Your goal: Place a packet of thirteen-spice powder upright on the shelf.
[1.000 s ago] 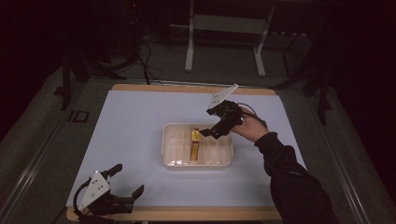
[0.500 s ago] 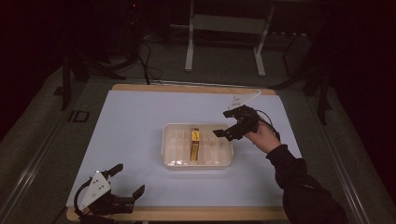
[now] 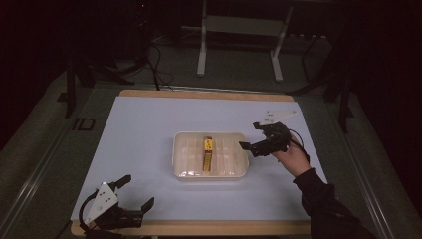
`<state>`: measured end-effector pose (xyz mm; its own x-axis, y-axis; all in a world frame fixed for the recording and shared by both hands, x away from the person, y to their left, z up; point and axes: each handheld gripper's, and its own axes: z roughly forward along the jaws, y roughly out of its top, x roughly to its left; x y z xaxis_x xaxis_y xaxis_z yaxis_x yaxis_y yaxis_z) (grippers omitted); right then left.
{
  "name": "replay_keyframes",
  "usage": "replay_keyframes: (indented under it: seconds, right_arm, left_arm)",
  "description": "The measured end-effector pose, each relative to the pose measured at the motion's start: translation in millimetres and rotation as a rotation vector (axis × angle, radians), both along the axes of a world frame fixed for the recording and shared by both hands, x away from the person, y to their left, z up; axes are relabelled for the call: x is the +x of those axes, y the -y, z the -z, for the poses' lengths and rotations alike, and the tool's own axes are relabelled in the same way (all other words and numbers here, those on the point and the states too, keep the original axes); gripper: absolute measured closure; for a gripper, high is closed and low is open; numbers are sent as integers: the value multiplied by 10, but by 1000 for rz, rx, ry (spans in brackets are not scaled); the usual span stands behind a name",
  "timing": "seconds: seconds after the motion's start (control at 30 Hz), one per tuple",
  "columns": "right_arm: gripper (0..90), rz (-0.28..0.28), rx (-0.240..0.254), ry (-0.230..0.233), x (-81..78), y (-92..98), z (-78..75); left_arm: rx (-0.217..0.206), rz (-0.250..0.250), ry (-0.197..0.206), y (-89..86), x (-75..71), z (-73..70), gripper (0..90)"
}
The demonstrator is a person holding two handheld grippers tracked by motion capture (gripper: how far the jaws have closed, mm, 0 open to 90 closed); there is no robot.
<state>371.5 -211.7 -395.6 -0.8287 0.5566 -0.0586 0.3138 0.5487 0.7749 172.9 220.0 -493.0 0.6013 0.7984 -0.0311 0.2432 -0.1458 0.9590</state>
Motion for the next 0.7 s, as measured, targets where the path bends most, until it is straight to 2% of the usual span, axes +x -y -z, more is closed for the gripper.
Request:
replay_keyframes:
  seconds: [0.13, 0.2, 0.3, 0.4, 0.6, 0.7]
  right_arm:
    - [128, 61, 28, 23, -78, 120, 14]
    - [128, 87, 55, 9, -114, 188, 37]
    - [128, 86, 51, -6, -151, 255, 70]
    - [128, 120, 60, -12, -194, 324, 110]
    - [129, 189, 106, 21, -314, 421, 181]
    - [128, 233, 107, 43, -390, 459, 231]
  left_arm:
    - [1, -1, 0, 0, -1, 1, 1]
    - [1, -2, 0, -2, -1, 1, 1]
    - [1, -2, 1, -1, -3, 1, 1]
    - [2, -2, 2, 0, -5, 1, 1]
    - [-2, -3, 2, -4, -9, 0, 1]
    - [-2, -4, 2, -3, -10, 0, 1]
